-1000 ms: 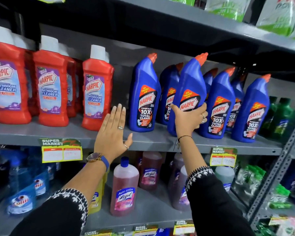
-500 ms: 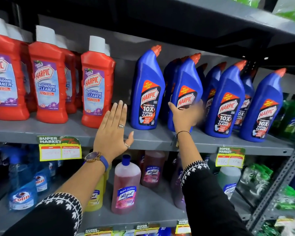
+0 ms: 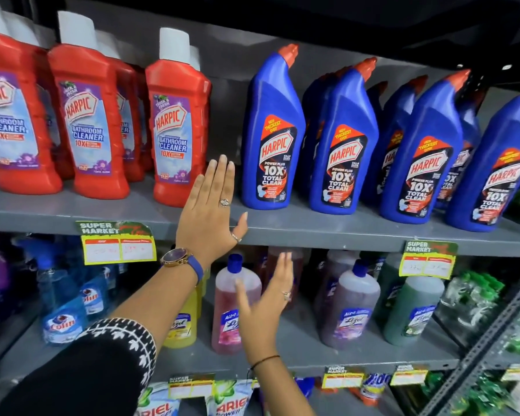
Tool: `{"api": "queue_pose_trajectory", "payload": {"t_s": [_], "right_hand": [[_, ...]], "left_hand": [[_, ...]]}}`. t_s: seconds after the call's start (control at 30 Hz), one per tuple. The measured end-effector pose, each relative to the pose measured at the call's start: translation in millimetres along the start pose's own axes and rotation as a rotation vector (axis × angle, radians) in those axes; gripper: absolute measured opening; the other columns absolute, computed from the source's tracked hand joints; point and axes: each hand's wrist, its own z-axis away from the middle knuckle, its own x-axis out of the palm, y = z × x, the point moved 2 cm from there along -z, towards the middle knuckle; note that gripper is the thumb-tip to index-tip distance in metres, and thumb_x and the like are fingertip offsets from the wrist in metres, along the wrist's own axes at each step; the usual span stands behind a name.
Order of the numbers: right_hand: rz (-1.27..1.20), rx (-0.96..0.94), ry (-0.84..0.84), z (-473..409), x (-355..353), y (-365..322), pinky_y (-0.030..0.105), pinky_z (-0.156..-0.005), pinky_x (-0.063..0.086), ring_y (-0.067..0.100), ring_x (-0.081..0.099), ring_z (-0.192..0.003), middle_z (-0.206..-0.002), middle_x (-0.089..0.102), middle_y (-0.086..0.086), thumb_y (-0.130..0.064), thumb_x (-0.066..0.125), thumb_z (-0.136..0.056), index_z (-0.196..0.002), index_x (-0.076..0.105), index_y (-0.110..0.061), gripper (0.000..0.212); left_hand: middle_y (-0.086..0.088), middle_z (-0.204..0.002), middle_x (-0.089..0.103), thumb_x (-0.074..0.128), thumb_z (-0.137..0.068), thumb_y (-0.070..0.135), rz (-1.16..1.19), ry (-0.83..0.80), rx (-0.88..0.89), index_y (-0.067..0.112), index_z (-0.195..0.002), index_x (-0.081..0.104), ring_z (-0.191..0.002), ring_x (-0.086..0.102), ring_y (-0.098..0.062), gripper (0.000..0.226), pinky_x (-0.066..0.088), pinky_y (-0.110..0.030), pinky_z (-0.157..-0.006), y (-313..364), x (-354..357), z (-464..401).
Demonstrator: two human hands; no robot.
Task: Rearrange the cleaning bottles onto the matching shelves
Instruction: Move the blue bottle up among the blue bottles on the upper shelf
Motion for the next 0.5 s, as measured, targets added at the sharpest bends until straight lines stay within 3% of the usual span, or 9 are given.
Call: {"api": "queue_pose_trajectory", "payload": {"t_s": [0.13,0.23,0.4,0.5], "right_hand": [[0.136,0.32,-0.164,6.5,40.4,30.1,0.057,-0.115,0.015,0.022,0.003,-0.146,-0.158,0.006,0.003,-0.056,0.078,-0.062,-0.148,0.008,-0.023,0.116],[0.139,0.471,-0.204,6.2,60.5,41.6,0.061,-0.112,0.016,0.028,0.003,-0.145,-0.158,0.003,0.008,-0.05,0.085,-0.054,-0.148,0.004,-0.027,0.126],[0.205,0.426,-0.104,11.8,74.4,58.2,0.057,-0.102,0.036,0.035,0.036,-0.129,-0.142,0.032,0.011,-0.042,0.084,-0.051,-0.136,0.022,-0.031,0.106],[0.181,0.368,-0.042,8.6,70.6,61.0,0.047,-0.096,0.043,0.031,0.043,-0.116,-0.131,0.038,0.009,-0.037,0.084,-0.05,-0.131,0.033,-0.028,0.097]], "left_hand": [[-0.018,-0.155,0.019,0.04,-0.087,0.041,-0.004,0.014,0.007,-0.001,-0.149,0.015,-0.144,0.014,-0.028,0.079,0.007,-0.035,-0.118,-0.6,0.5,0.1],[-0.018,-0.155,0.02,0.041,-0.086,0.041,0.003,0.03,0.014,0.0,-0.149,0.015,-0.144,0.015,-0.028,0.079,0.008,-0.035,-0.118,-0.7,0.6,0.6],[-0.017,-0.155,0.02,0.043,-0.086,0.041,0.008,0.036,0.014,0.0,-0.148,0.016,-0.144,0.015,-0.028,0.079,0.01,-0.036,-0.118,-0.7,0.4,0.8],[-0.017,-0.155,0.022,0.043,-0.086,0.04,-0.004,0.035,0.016,-0.001,-0.148,0.018,-0.143,0.016,-0.028,0.079,0.01,-0.036,-0.118,-0.6,0.6,1.1]]}}
